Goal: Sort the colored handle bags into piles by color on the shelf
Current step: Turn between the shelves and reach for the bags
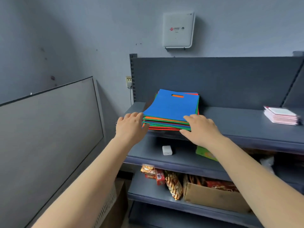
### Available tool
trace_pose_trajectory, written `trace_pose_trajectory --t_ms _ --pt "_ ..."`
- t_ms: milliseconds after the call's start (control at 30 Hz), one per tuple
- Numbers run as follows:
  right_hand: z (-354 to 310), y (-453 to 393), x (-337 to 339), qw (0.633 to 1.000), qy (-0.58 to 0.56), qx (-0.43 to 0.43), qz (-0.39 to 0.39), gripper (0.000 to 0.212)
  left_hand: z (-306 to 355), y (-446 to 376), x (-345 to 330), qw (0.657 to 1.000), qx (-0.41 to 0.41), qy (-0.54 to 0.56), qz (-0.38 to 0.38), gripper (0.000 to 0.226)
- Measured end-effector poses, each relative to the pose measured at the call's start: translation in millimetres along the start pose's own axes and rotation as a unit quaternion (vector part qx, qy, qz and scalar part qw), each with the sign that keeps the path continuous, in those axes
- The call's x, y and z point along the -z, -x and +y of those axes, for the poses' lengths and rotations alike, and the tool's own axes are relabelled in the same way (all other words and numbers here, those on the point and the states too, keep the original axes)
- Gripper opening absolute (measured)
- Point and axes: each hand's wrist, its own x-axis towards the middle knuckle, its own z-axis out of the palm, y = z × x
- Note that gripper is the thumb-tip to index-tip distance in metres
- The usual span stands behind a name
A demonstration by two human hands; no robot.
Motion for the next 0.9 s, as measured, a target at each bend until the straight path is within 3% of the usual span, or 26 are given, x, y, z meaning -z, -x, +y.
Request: trace_pose_trajectory --t_ms 300,533,667,767,900 --pt "48.2 -78.0 -49.1 0.995 -0.021 -0.089 -0.047 0.057 14.1 -104.1 -84.4 0.997 -0.040 0.042 -0.048 0.048" --pt "74.3 -120.5 -82.4 0.970 -0.134 -0.192 -0.061 0.047 22.2 -141.4 -125.7 0.994 -0.051 0.066 -0.071 0.046" --pt "92.8 -137.7 -90.7 0.940 -0.193 -0.280 -0.040 0.048 31.6 -144.2 -136.9 0.987 -0.118 0.101 -0.048 0.045" --pt "101.0 -141.9 -94.9 0.933 -0.212 -0.292 -0.020 0.052 36.6 -145.9 -140.5 0.980 -0.157 0.121 -0.034 0.047" --pt "105.3 -142.2 -100.8 0.933 -0.215 -0.283 0.060 0.030 40.3 -154.8 -142.2 0.972 -0.166 0.163 -0.039 0.044"
